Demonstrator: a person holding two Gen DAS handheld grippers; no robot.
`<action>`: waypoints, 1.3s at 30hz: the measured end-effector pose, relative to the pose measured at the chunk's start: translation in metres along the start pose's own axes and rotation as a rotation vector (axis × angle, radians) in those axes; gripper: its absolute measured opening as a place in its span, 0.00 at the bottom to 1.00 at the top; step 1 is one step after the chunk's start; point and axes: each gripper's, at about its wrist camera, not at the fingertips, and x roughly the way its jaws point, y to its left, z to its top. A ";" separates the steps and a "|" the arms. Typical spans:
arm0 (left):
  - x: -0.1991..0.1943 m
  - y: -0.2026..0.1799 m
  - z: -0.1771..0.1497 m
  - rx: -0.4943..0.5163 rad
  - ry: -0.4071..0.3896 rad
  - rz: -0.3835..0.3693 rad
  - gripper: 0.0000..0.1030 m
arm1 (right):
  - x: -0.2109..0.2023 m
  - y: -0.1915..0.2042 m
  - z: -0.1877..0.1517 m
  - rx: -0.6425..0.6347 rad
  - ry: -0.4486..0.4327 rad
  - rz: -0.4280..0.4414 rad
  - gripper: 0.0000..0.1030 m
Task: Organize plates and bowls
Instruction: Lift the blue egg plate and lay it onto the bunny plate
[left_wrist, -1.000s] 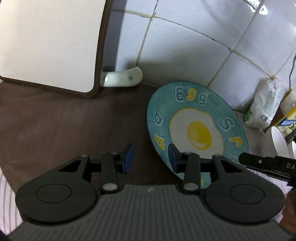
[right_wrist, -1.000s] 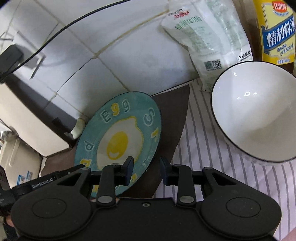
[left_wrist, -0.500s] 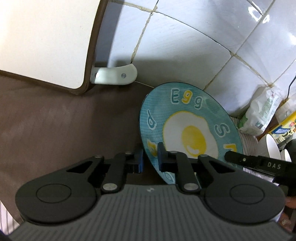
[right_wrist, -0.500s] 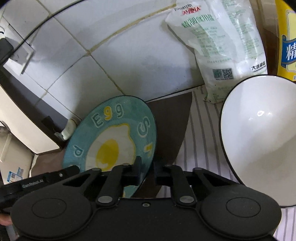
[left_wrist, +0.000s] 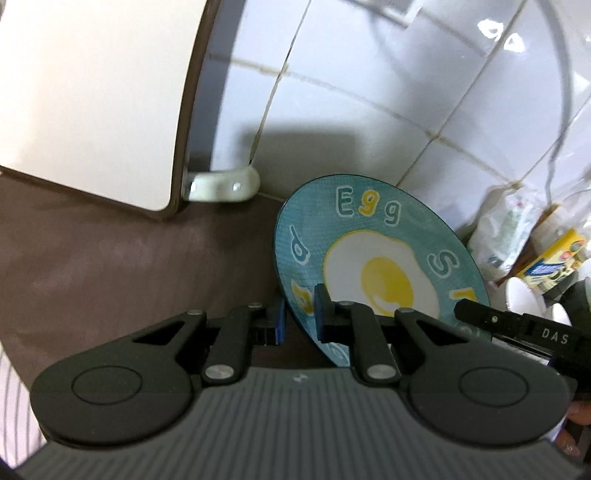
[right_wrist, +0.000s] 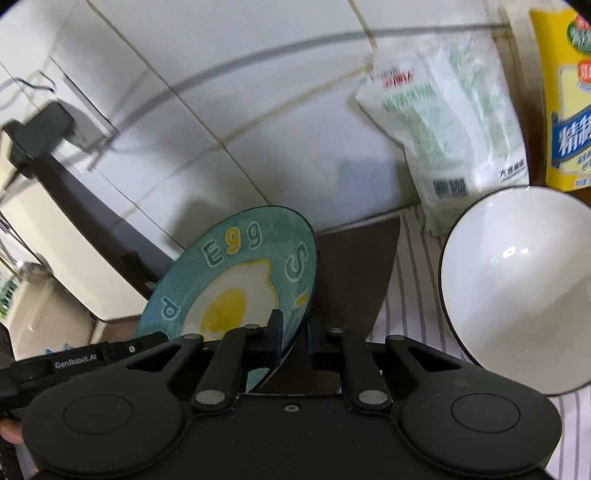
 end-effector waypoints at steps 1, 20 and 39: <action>-0.007 -0.002 0.000 0.003 -0.005 -0.003 0.13 | -0.007 0.002 0.000 -0.002 -0.008 0.007 0.16; -0.134 -0.049 -0.055 0.058 0.028 -0.030 0.13 | -0.144 0.015 -0.068 0.038 -0.097 0.045 0.16; -0.112 -0.041 -0.126 0.027 0.202 0.004 0.13 | -0.147 -0.011 -0.148 0.095 0.027 -0.055 0.18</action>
